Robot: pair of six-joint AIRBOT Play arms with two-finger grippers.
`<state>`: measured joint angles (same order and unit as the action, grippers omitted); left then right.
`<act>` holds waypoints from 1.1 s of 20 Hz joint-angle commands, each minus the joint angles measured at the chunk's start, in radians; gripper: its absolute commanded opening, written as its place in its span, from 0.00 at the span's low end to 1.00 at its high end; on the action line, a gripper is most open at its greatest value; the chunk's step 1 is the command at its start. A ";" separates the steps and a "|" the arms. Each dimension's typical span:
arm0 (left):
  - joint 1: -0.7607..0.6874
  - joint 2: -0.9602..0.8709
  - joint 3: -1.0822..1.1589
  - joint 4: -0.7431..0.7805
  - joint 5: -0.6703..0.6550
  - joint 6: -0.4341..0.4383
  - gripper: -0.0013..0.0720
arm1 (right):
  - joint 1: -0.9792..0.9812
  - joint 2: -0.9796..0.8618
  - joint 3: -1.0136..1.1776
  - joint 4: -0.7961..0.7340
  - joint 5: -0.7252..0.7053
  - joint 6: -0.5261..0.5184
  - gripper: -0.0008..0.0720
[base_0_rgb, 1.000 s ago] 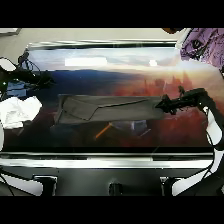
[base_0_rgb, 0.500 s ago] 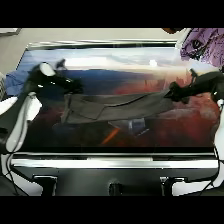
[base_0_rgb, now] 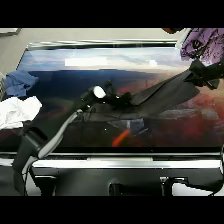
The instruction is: Fold the clothes and pants, and hang the long-sleeved shirts on hangers.
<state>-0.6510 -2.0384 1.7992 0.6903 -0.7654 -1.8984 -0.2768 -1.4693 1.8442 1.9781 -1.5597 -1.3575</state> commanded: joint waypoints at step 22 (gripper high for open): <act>0.371 0.220 0.249 0.510 -0.619 0.040 0.04 | 0.242 0.027 0.021 -0.037 0.101 0.216 0.05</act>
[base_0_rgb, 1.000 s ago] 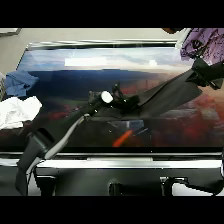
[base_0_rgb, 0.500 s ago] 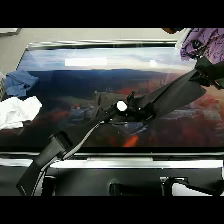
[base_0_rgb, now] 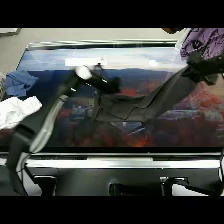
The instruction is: Fold the clothes and pants, and hang the long-sleeved shirts on hangers.
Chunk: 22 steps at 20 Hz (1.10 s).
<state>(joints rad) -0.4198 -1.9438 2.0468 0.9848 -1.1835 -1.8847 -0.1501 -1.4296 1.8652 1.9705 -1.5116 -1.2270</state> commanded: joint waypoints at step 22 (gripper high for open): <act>0.476 0.332 -0.039 0.232 -0.306 0.095 0.04 | 0.689 -0.459 0.000 -0.063 0.443 0.405 0.05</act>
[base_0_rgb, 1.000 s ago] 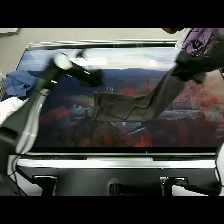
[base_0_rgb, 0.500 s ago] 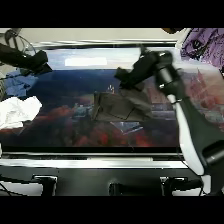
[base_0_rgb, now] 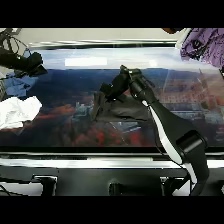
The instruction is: Fold the clothes and pants, and hang the long-sleeved shirts on hangers.
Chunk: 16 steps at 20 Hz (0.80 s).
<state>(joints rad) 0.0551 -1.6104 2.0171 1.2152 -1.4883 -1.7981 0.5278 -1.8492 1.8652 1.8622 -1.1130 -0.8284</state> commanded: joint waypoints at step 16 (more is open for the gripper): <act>0.006 0.005 -0.008 0.002 -0.008 0.011 0.04 | -0.245 0.098 0.001 0.218 -0.129 -0.437 0.59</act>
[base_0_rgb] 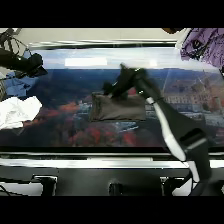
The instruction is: Fold the clothes and pants, and hang the long-sleeved shirts on hangers.
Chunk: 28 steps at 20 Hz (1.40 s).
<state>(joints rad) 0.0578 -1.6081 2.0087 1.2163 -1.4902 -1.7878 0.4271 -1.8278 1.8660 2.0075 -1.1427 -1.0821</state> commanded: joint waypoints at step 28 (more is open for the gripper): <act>0.034 0.011 0.000 -0.012 -0.006 0.000 0.05 | -0.523 -0.002 -0.547 0.497 0.045 -0.822 0.05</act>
<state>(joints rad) 0.0917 -1.5974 2.0087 1.2068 -1.4967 -1.7878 -0.1165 -1.8397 1.3128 2.5019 -1.1309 -1.8973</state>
